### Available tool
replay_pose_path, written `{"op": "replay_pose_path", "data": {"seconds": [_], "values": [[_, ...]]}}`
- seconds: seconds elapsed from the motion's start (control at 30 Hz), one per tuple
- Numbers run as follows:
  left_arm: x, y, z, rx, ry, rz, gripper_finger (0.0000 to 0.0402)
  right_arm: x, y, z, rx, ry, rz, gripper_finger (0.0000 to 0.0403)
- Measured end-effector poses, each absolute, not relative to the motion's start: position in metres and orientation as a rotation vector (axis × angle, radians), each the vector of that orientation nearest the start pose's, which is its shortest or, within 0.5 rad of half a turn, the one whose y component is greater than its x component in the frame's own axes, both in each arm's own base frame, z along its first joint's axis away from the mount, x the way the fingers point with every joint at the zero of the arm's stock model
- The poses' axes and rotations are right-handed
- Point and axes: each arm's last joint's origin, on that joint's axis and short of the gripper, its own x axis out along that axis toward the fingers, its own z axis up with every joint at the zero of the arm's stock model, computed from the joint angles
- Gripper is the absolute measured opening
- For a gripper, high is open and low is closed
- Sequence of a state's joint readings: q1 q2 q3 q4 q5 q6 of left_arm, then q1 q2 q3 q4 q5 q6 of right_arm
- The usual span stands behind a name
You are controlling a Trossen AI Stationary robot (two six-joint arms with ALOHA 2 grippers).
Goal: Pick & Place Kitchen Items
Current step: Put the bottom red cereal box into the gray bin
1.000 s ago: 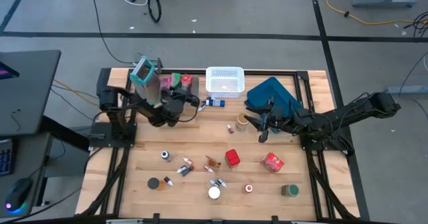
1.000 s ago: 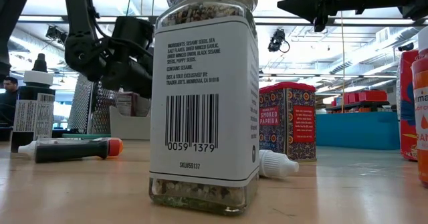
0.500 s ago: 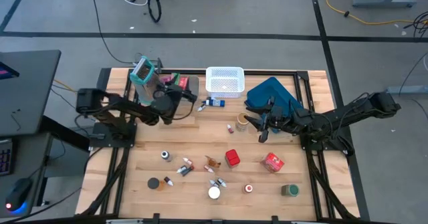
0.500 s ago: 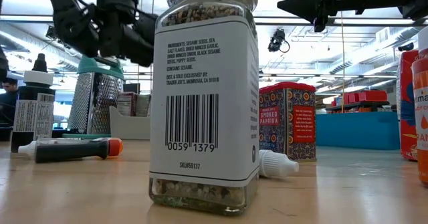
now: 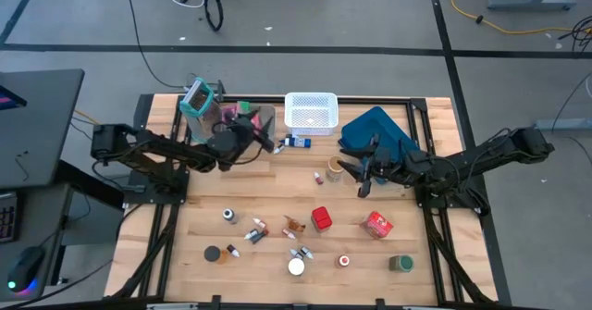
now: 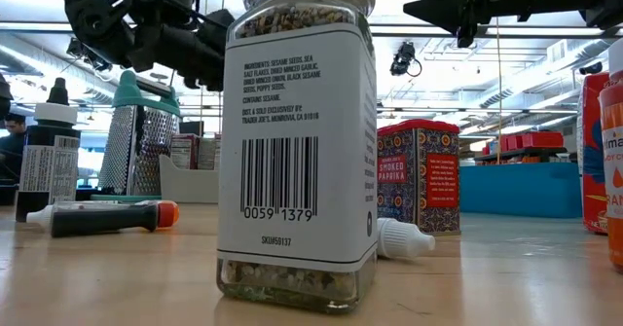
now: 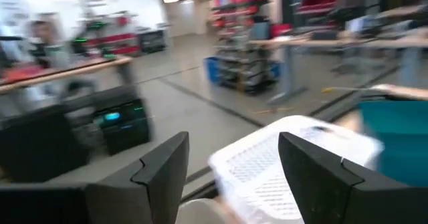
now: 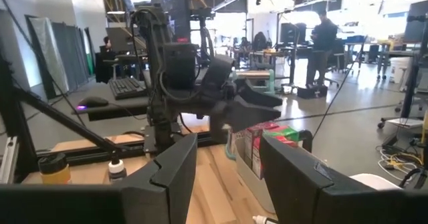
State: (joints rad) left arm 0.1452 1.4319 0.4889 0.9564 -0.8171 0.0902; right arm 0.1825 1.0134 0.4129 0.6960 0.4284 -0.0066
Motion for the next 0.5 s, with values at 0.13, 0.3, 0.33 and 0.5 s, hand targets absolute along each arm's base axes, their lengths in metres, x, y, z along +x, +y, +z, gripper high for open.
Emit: {"op": "replay_pose_path", "data": {"seconds": [0.13, 0.3, 0.33, 0.5], "values": [[0.263, 0.049, 0.203, 0.102, 0.026, 0.745, 0.024, 0.209, 0.027, 0.247, -0.017, -0.083, -0.207, 0.0173], [0.267, 0.036, 0.203, 0.121, 0.021, 0.568, 0.024, 0.209, 0.029, 0.247, -0.047, -0.083, -0.157, 0.0173], [0.267, 0.034, 0.204, 0.125, 0.02, 0.553, 0.024, 0.209, 0.029, 0.247, -0.041, -0.084, -0.143, 0.0173], [0.258, 0.02, 0.222, 0.165, 0.029, 0.503, 0.024, 0.208, 0.037, 0.25, -0.034, -0.098, -0.091, 0.0173]]}}
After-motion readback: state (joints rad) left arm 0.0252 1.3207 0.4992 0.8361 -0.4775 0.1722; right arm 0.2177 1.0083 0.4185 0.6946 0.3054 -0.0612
